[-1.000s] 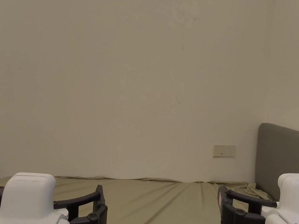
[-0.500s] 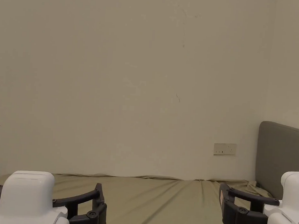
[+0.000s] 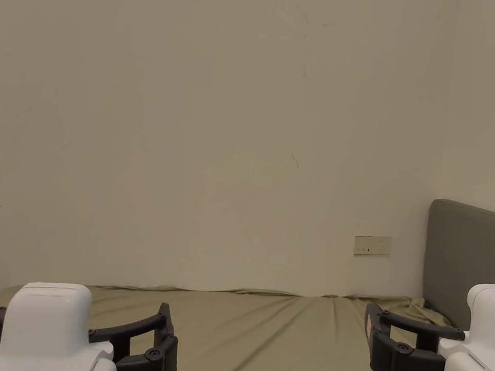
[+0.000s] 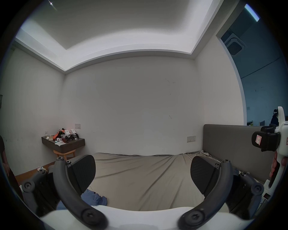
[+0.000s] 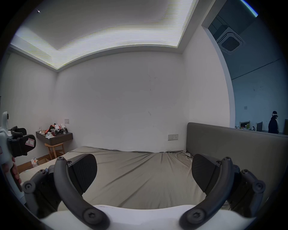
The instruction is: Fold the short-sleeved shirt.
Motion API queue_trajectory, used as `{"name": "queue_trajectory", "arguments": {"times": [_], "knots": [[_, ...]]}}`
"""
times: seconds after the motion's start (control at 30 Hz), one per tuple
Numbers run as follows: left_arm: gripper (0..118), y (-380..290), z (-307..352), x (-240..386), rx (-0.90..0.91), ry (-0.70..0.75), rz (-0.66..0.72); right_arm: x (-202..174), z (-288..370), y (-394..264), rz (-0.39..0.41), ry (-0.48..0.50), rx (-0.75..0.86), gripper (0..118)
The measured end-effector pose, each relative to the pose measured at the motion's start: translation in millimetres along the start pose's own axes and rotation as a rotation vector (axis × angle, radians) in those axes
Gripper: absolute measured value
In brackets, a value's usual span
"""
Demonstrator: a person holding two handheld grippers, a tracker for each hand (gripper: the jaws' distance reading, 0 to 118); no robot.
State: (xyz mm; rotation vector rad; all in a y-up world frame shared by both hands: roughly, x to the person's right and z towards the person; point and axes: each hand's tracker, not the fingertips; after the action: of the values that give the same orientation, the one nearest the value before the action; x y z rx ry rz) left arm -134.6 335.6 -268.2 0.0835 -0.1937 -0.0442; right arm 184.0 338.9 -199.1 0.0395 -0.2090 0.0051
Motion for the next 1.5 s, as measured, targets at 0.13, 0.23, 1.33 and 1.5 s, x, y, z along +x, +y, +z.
{"name": "queue_trajectory", "arguments": {"times": [0.13, 0.23, 1.33, 1.5], "knots": [[118, 1, 1, 1, 0.002, -0.001, -0.003, 0, 1, 0, 0.002, -0.008, 0.007, 118], [118, 2, 2, 1, 0.004, -0.003, -0.006, -1, 2, 0, -0.001, -0.023, 0.005, 118], [0, -18, 1, -16, -0.064, -0.042, -0.02, 12, -5, -23, 0.059, -0.142, -0.05, 2], [0, -6, 66, -125, -0.089, 0.306, 0.006, -113, -71, 4, -0.076, 0.359, -0.053, 2]]}}
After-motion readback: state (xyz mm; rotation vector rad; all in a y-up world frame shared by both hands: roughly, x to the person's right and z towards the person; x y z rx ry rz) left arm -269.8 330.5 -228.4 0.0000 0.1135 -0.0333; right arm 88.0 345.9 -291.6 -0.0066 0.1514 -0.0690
